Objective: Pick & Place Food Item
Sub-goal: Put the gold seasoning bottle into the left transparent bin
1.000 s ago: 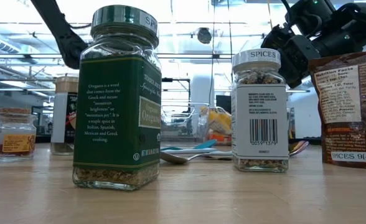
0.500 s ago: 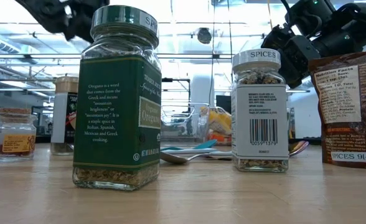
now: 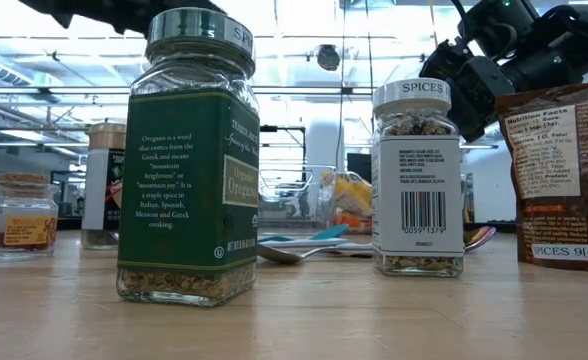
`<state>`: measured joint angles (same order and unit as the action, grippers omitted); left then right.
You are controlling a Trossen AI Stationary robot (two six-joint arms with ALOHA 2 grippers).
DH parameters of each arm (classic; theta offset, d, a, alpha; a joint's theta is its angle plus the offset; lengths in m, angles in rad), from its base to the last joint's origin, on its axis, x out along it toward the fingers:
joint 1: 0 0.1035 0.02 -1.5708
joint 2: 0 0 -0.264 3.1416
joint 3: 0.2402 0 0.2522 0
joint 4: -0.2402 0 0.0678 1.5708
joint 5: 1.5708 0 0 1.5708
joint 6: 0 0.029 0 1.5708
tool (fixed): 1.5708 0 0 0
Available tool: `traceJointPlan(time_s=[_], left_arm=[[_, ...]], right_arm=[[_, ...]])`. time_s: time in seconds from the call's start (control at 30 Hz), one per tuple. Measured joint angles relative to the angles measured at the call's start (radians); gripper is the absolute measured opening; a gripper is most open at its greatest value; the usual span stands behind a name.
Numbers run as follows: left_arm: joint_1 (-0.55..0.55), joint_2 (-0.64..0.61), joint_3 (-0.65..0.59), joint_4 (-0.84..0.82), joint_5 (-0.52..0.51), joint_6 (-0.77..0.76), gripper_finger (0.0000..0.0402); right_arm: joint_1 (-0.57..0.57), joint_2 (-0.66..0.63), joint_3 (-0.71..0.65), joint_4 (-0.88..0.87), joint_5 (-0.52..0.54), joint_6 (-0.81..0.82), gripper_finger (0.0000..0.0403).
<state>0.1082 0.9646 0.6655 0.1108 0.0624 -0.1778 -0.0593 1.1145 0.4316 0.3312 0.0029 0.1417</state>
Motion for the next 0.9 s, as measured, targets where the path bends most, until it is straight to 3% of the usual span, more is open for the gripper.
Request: traceJointPlan(time_s=[0.1,0.17,0.37,0.63,0.9], left_arm=[[-0.035,0.003,0.000,-0.024,0.253,-0.025,0.0305],[-0.068,0.013,0.000,-0.004,0.308,-0.062,0.0305],[-0.137,0.054,0.021,-0.042,0.214,-0.226,0.0306],[-0.180,0.135,0.208,-0.607,0.057,-0.390,0.0306],[-0.203,0.240,0.308,-0.891,0.008,-0.561,0.0308]], right_arm=[[0.000,0.000,0.000,0.000,0.000,0.003,0.0283],[0.000,0.000,0.000,0.000,0.000,0.008,0.0283],[0.000,0.000,0.000,0.000,0.000,0.011,0.0283],[0.000,0.000,0.000,0.013,0.000,0.011,0.0283],[0.000,0.000,0.000,0.008,-0.003,0.011,0.0283]])
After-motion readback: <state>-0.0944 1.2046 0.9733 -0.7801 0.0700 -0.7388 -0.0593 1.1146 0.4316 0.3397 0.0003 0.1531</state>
